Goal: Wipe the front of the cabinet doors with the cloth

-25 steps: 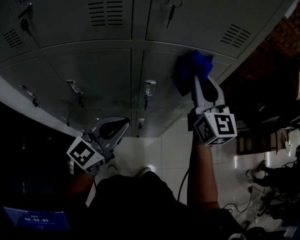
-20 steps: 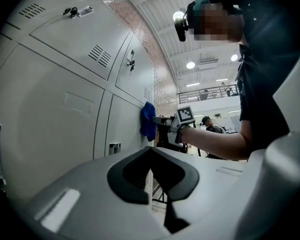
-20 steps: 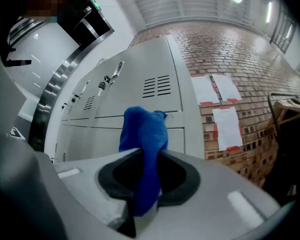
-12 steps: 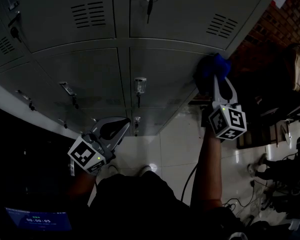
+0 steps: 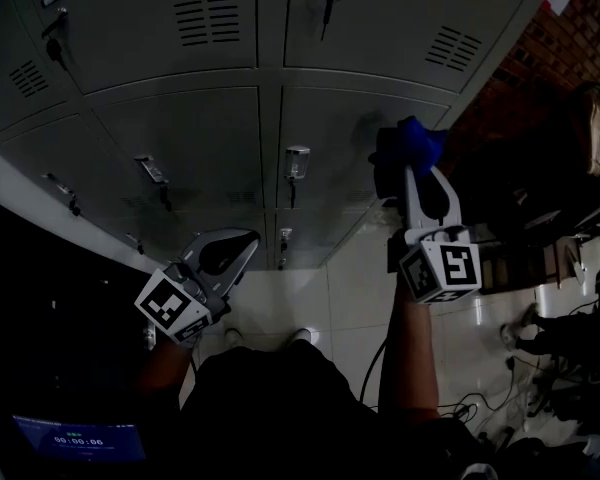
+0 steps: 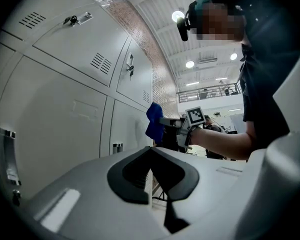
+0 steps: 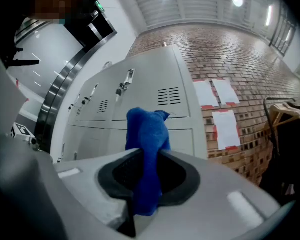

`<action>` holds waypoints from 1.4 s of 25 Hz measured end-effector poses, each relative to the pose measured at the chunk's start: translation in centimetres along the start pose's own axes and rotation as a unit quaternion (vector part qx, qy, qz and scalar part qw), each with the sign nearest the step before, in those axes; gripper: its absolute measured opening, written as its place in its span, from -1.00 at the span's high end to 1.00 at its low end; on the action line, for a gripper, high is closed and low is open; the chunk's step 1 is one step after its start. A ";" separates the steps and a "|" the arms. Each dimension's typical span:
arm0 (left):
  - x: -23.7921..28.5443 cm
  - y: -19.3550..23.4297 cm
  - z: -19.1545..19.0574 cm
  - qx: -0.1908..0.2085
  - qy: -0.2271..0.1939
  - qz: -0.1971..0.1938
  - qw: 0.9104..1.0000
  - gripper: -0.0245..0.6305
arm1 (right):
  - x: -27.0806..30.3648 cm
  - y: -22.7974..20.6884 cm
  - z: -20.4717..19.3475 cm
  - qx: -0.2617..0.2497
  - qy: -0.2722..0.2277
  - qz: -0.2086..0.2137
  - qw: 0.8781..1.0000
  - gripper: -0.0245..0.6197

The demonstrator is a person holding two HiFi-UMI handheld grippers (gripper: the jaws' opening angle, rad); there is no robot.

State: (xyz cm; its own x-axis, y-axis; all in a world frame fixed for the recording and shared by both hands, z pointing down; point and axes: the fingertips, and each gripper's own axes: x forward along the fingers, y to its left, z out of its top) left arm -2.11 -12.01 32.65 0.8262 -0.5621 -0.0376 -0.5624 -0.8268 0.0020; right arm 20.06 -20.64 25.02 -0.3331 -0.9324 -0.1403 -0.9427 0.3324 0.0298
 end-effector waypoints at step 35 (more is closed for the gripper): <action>-1.8 0.6 -1.5 -0.012 0.016 0.042 0.999 0.92 | 6.0 2.9 -8.3 0.024 0.079 0.064 0.995 0.71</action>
State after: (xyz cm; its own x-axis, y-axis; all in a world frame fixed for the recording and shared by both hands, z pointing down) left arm -3.92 -11.54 34.24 0.7776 -0.6288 -0.0048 -0.6284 -0.7774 0.0287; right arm 15.15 -26.41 32.50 -0.4528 -0.8914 0.0193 -0.8916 0.4526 -0.0101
